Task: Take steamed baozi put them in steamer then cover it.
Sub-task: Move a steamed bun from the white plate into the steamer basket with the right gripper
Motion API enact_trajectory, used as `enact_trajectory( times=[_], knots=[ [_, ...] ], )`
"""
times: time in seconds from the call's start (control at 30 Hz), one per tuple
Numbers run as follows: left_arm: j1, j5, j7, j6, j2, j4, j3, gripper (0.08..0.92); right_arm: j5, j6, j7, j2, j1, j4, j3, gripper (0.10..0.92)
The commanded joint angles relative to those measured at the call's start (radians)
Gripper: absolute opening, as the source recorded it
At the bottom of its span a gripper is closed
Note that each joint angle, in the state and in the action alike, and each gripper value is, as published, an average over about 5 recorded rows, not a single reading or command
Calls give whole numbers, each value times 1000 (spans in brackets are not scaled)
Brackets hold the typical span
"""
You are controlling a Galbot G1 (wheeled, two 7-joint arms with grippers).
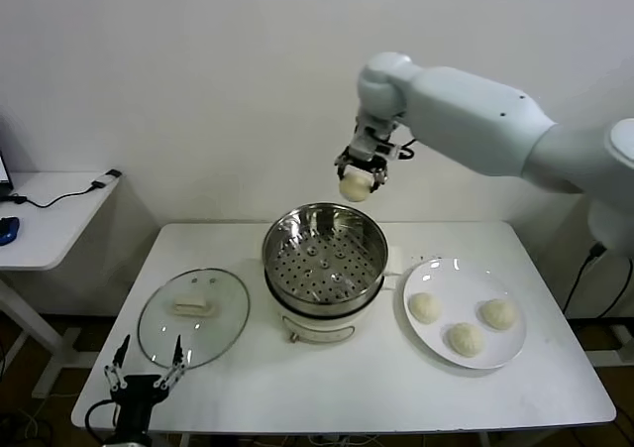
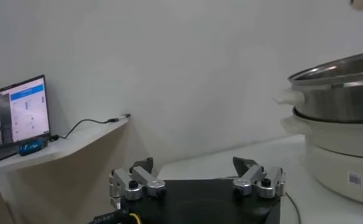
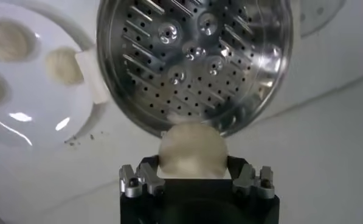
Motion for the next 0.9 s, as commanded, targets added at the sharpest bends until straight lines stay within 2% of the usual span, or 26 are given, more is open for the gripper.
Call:
enact_trajectory(
  times=[0.03,0.5,0.77,0.9],
  knots=[
    [-2,-2,0,1,2,5,-2,823,-317,128,53,91,-162,10,55,721],
    [-52,1,-1,28,-21,19,5,823,-506,173,104,108,-297,-54,133,723],
    [-57,2,0,26,-22,31,5,823,-529,179,125,120,-322,-91,155,730],
    [-57,2,0,25,-22,34,6,823,-541,194,128,126,-327,-104,177,772]
  ],
)
